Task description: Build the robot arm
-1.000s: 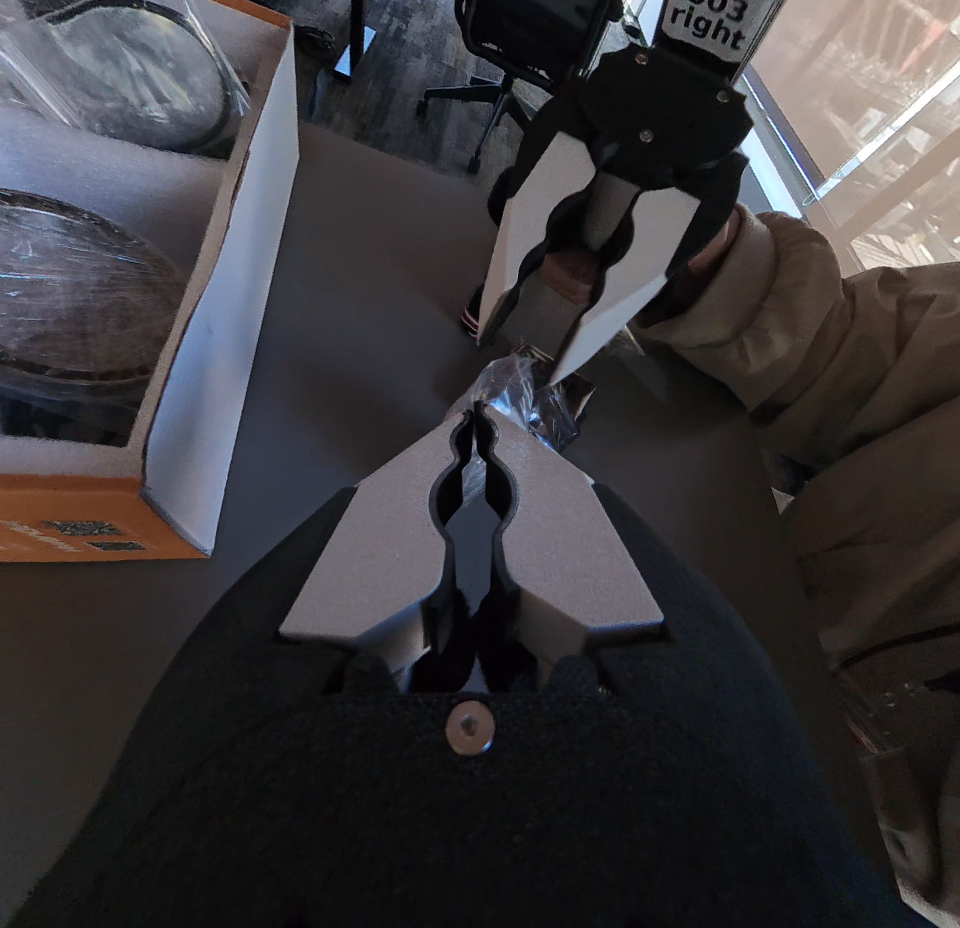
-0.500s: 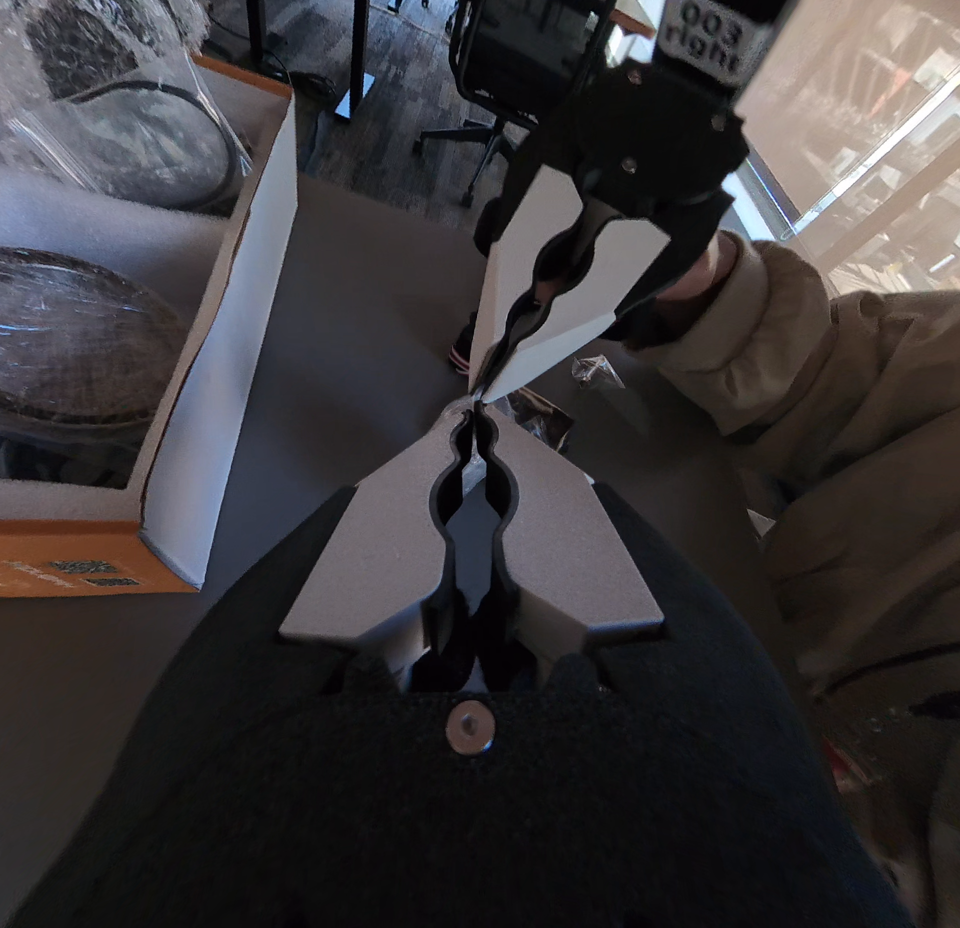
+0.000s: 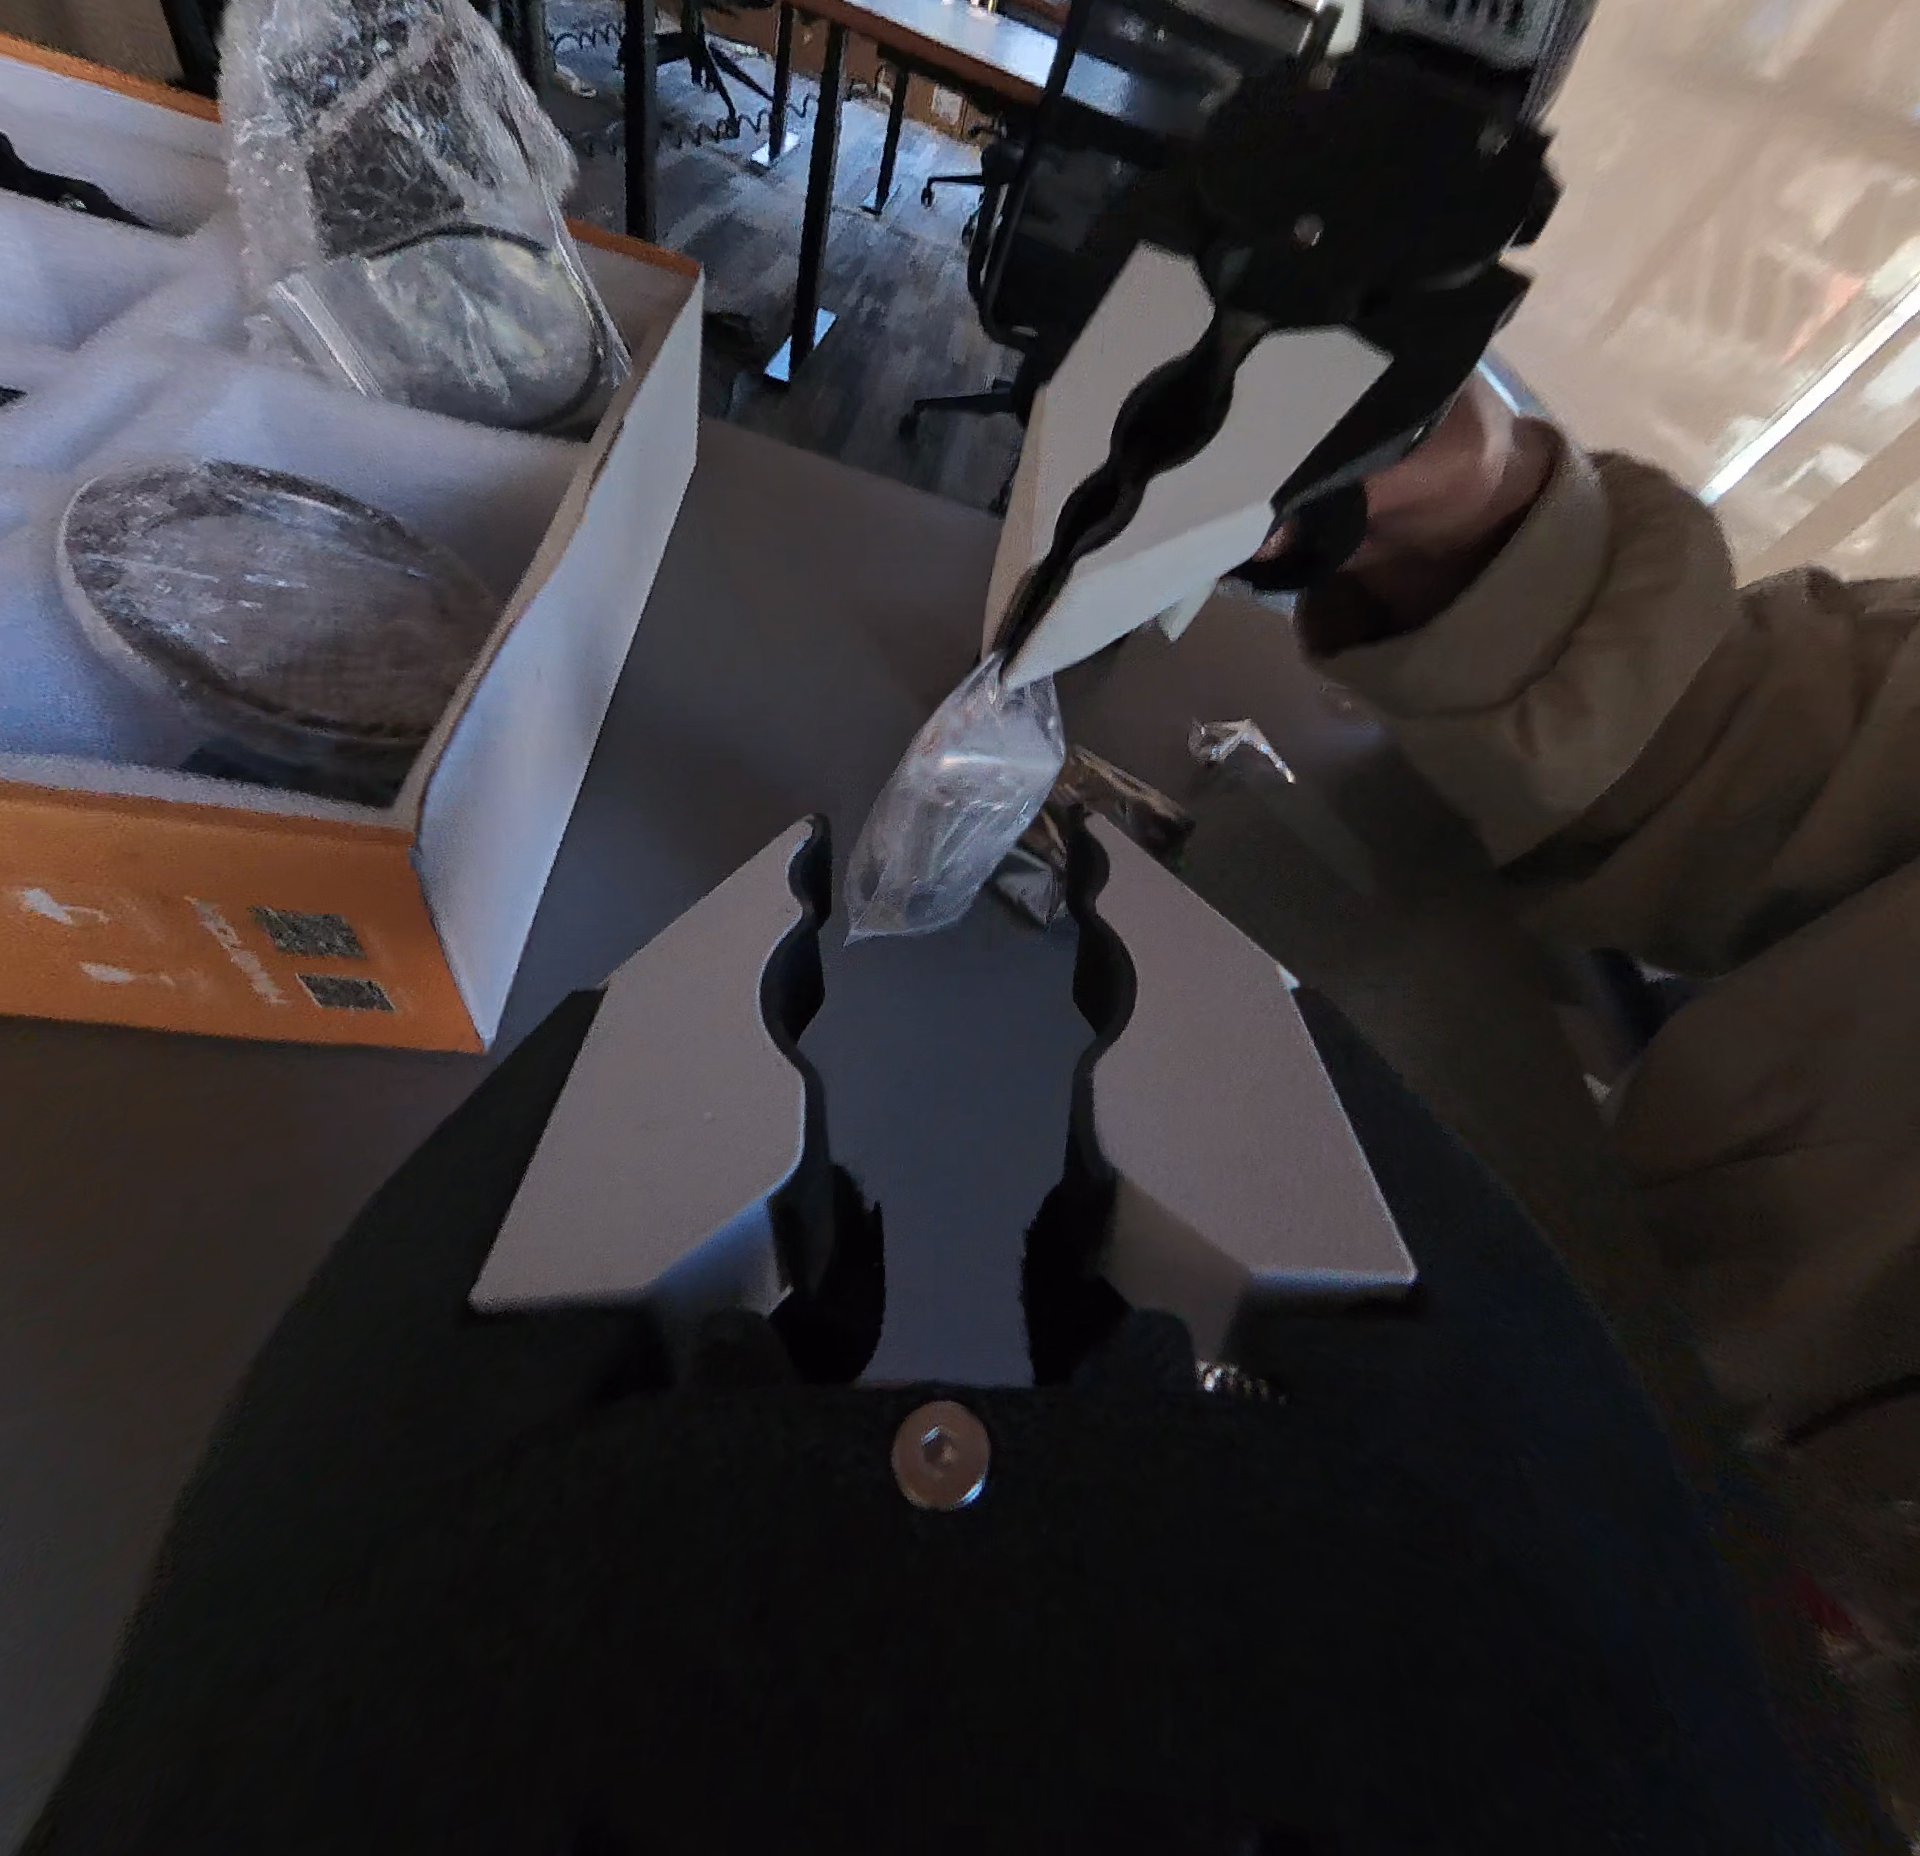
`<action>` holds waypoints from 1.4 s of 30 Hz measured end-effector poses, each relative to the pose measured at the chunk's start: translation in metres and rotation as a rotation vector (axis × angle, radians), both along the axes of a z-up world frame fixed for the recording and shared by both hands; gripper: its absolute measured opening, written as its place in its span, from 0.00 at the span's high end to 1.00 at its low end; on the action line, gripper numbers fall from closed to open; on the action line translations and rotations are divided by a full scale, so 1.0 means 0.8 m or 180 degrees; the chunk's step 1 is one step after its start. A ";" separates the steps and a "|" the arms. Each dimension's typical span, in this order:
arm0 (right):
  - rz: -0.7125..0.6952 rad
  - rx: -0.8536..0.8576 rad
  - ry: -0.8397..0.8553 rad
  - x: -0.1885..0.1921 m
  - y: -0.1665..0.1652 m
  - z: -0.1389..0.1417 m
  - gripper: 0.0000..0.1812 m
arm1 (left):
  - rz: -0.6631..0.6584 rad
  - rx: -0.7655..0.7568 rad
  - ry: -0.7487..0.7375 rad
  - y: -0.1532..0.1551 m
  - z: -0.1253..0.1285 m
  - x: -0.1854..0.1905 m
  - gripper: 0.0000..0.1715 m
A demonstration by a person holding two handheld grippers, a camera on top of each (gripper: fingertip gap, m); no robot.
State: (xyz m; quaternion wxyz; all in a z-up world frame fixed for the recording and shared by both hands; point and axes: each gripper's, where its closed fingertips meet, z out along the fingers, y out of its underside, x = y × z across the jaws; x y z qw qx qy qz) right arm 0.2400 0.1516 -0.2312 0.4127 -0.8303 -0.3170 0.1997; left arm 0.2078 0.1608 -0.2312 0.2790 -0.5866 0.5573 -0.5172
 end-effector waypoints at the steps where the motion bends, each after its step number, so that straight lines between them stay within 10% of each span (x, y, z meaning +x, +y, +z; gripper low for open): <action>1: 0.0015 0.0128 -0.0104 -0.002 0.001 0.003 1.00 | -0.0004 0.0060 0.0063 -0.003 -0.008 -0.002 0.75; 7: -0.0001 0.0369 0.0076 -0.019 0.003 0.048 1.00 | 0.0102 0.0462 0.0439 -0.015 -0.058 -0.003 0.68; 15: 0.0080 0.0115 -0.0045 -0.027 0.009 0.017 1.00 | 0.0304 0.0512 -0.0205 -0.007 -0.021 0.000 0.66; 21: 0.0454 -0.0072 0.0515 -0.039 -0.002 0.008 1.00 | 0.0093 0.0507 -0.0737 -0.021 0.011 -0.005 1.00; 32: 0.0688 0.0276 0.0477 -0.045 -0.008 -0.013 0.82 | 0.0203 0.0228 -0.0496 -0.014 -0.005 -0.003 1.00; 42: 0.0713 0.0444 0.0699 -0.042 -0.011 0.012 1.00 | 0.0130 0.0041 -0.0756 -0.019 0.018 -0.012 1.00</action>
